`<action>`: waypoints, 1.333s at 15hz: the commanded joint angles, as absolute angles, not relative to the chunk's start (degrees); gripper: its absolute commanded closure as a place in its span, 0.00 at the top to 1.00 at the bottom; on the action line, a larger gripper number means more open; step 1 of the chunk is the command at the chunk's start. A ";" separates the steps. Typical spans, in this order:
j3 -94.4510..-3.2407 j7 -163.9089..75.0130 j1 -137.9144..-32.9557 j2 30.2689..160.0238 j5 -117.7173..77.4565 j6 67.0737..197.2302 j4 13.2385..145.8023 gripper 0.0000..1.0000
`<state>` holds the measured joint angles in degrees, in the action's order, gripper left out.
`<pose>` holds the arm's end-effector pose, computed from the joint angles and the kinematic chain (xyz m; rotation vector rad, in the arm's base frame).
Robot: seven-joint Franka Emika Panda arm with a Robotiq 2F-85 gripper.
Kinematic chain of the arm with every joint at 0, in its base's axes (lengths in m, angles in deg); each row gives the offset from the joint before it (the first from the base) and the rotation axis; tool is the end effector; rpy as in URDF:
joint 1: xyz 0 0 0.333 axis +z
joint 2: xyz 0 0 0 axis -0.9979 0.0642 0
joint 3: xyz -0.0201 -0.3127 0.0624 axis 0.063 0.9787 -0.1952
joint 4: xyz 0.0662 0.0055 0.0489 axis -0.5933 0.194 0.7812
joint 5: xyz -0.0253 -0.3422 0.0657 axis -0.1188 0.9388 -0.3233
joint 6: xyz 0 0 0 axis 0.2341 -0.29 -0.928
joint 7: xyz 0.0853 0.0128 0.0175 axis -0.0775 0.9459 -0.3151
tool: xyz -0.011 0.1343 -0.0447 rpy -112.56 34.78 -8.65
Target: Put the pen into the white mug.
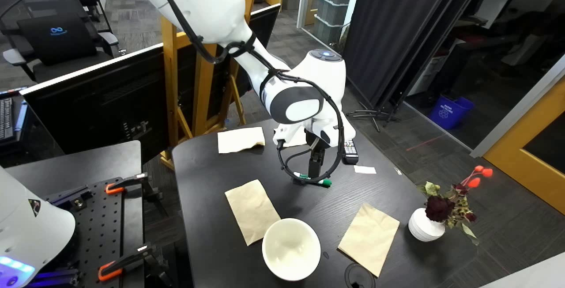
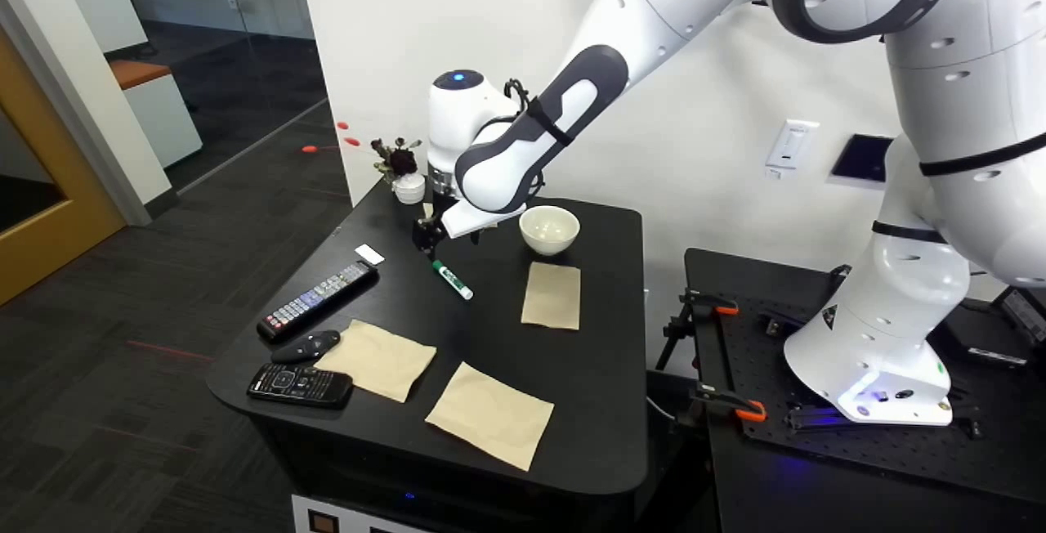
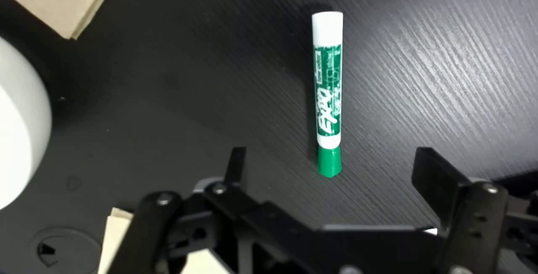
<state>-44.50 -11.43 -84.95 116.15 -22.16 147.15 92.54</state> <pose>0.6310 -0.0707 0.1885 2.8725 -1.0970 0.2204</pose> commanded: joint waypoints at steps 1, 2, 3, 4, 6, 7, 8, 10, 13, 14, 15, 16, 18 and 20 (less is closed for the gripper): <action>-43.59 -11.07 -83.78 119.33 -24.53 144.97 88.58 1.00; -43.63 -11.13 -83.73 120.06 -24.91 144.93 88.05 1.00; -43.51 -11.02 -83.56 120.58 -25.16 144.82 87.65 1.00; -43.42 -10.96 -83.44 121.08 -25.41 144.62 87.22 1.00; -43.35 -11.01 -83.29 122.05 -25.85 144.17 86.43 1.00; -43.32 -11.10 -83.27 122.41 -25.94 144.12 86.13 1.00; -43.41 -11.18 -83.36 122.71 -26.09 143.94 85.90 1.00; -43.41 -11.28 -83.46 123.35 -26.19 143.55 85.39 1.00; -43.14 -11.08 -83.25 124.22 -25.98 142.66 84.75 1.00; -43.14 -11.07 -83.23 124.41 -25.97 142.46 84.66 0.76; -43.14 -11.12 -83.26 124.67 -25.95 142.38 84.43 0.72; -43.06 -11.03 -83.18 124.81 -25.90 142.37 84.37 0.66; -43.01 -11.01 -83.15 125.05 -25.91 142.31 84.16 0.49; -42.97 -10.97 -83.14 125.29 -25.93 142.20 83.87 0.34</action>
<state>-44.13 -11.43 -84.21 124.54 -24.68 144.59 85.89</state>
